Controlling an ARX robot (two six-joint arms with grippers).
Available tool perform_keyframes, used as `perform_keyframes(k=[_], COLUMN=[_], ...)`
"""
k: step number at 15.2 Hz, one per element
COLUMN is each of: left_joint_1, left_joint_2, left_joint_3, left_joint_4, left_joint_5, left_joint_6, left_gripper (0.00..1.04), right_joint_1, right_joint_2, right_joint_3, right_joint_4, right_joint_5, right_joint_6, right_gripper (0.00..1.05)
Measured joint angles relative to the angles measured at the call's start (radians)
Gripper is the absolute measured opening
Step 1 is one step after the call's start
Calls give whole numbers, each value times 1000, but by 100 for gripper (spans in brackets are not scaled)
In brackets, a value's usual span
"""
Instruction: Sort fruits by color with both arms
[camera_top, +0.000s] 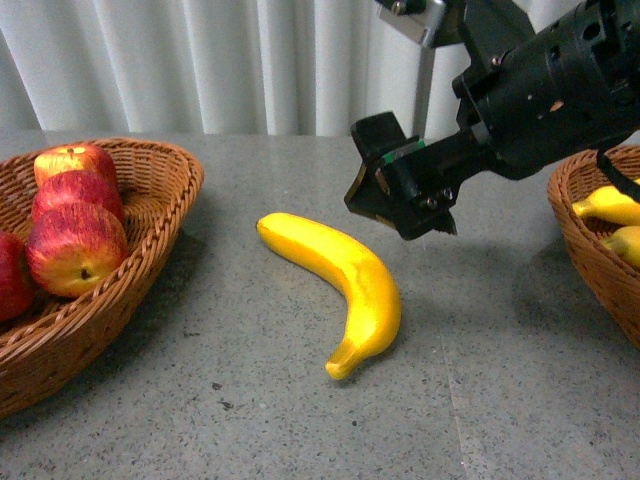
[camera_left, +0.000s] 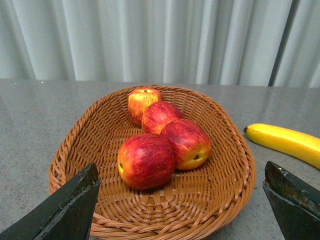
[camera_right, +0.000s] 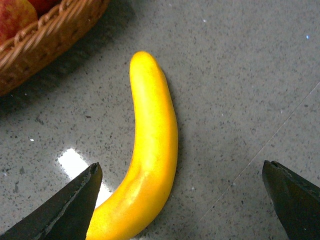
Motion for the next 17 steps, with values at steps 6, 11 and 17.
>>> perform_keyframes(k=[6,11,17], left_joint_1=[0,0,0], left_joint_2=[0,0,0], left_joint_3=[0,0,0], left_joint_4=[0,0,0], left_joint_5=[0,0,0], left_joint_6=[0,0,0], left_gripper=[98,98,98], right_joint_1=[83,129,109], right_joint_2=[80,110,228], right_joint_3=[41,90,186], right_joint_4=[-116,-114,-115], right_joint_5=[87,124,212], right_joint_6=[162,212,220], right_gripper=[98,98,98])
